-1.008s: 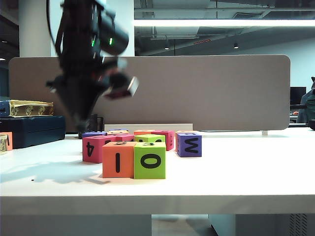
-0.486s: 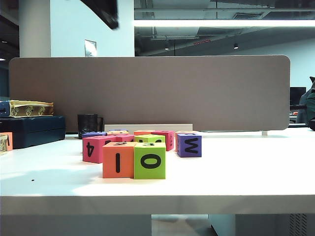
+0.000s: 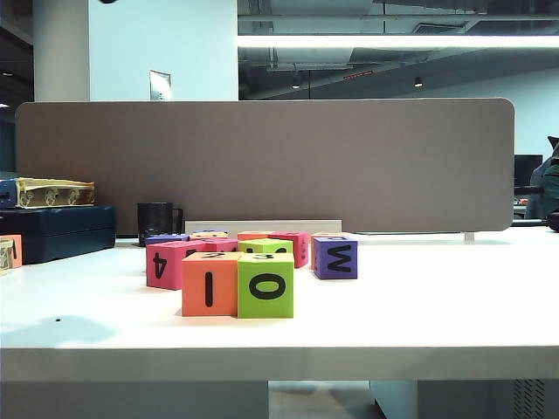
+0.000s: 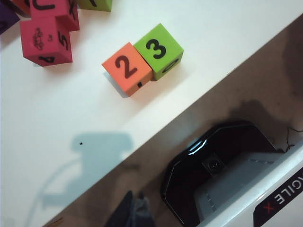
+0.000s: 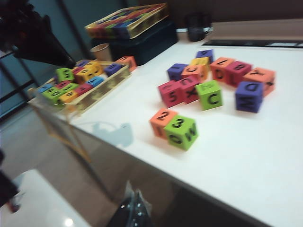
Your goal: Select the appropriate blocks from the scattered letter blocks on the table and arrange them in a row to spell out "23".
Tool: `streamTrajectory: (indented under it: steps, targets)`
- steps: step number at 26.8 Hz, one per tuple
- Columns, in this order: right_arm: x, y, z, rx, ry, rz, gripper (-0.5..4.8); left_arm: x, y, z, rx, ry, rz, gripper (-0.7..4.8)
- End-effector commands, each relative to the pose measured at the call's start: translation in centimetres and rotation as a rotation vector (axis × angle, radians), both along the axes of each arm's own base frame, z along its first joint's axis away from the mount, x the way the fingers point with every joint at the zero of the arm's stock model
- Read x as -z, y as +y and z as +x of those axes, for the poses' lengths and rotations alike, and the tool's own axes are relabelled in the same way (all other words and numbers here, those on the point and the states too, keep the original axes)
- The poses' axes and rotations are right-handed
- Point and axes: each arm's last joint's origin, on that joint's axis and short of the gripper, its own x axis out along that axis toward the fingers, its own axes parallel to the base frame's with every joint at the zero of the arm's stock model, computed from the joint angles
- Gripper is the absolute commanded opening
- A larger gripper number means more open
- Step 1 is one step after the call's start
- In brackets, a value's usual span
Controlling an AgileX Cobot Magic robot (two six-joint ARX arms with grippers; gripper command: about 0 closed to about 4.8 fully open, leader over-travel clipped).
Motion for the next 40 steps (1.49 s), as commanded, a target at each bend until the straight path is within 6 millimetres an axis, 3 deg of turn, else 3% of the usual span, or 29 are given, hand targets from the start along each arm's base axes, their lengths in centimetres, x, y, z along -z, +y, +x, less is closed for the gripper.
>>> streamTrajectory:
  steps: [1,6,12,19,23,40]
  targets:
    - [0.4,0.1,-0.2,-0.029,0.059,0.010,-0.01,1.0,1.1,-1.5,-0.041,-0.039,-0.008,-0.06]
    - [1.3,0.1,-0.6,-0.029,0.168,0.011,-0.01,2.9,2.6,-4.4,-0.061,-0.120,-0.072,-0.06]
    - [1.4,0.1,-0.6,-0.029,0.177,0.012,-0.01,4.2,3.5,-6.4,-0.084,-0.215,-0.094,-0.06]
    - [1.4,0.1,-0.6,-0.028,0.179,0.011,-0.01,7.6,4.9,-8.6,-0.093,-0.230,-0.095,-0.06]
    - [1.4,0.1,-0.6,-0.028,0.178,0.011,-0.01,8.3,5.1,-8.8,-0.086,-0.233,-0.102,-0.06]
    - [1.4,0.1,-0.6,-0.027,0.178,0.011,-0.01,7.4,4.2,-8.3,-0.072,-0.305,-0.203,-0.06]
